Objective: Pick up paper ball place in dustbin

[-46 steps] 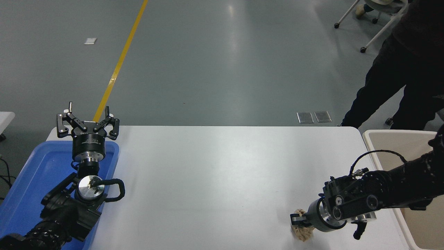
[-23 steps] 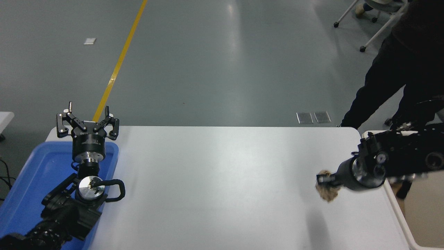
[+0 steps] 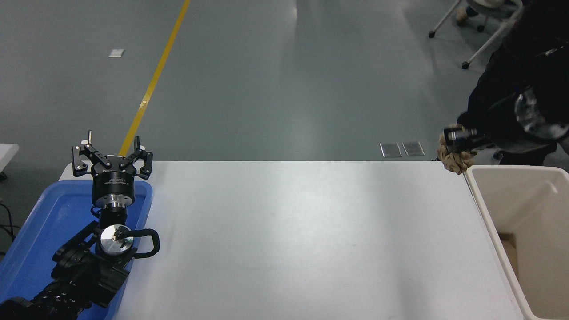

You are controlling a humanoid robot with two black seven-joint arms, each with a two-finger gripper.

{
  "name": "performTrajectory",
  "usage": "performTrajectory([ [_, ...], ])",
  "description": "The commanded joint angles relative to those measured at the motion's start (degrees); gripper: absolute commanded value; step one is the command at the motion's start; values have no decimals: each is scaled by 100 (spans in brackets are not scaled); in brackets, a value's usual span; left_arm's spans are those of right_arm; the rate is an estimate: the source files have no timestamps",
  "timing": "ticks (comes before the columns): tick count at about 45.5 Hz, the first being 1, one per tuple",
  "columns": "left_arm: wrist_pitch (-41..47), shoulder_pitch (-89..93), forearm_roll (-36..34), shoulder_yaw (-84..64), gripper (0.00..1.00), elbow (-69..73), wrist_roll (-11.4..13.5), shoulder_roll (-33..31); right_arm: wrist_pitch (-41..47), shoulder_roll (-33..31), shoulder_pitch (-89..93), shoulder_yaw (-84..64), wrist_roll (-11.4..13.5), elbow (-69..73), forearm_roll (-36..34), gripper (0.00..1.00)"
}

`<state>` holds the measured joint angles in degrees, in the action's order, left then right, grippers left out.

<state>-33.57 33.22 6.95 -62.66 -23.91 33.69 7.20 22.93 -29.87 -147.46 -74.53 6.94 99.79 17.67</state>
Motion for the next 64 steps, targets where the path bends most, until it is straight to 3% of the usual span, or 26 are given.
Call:
performTrajectory([
  [1,0,0,-1,0,99,0,-3,1,176,-10,-345,-255,-8,-109,-27,0],
  [8,0,0,8,0,99,0,-3,1,168,-28,-213,-623,-8,-635,96,0],
  [13,0,0,8,0,99,0,6,1,63,-115,182,-1027,-17,-1163,587,0],
  [22,0,0,8,0,99,0,6,1,-298,-1257,1613,-888,-17,-2735,1651,0],
  [29,0,0,8,0,99,0,6,9,-693,-1847,3458,-177,-17,-4325,1722,0],
  [40,0,0,8,0,99,0,6,10,-1423,-1891,6448,1274,-8,-6208,1591,0],
  [47,0,0,8,0,99,0,6,10,-1651,-1690,7933,1950,27,-6849,854,0],
  [59,0,0,8,0,99,0,6,10,-1880,41,10412,2382,62,-8765,-1493,0],
  [64,0,0,8,0,99,0,6,10,-1985,367,10650,2382,106,-8810,-2074,0],
])
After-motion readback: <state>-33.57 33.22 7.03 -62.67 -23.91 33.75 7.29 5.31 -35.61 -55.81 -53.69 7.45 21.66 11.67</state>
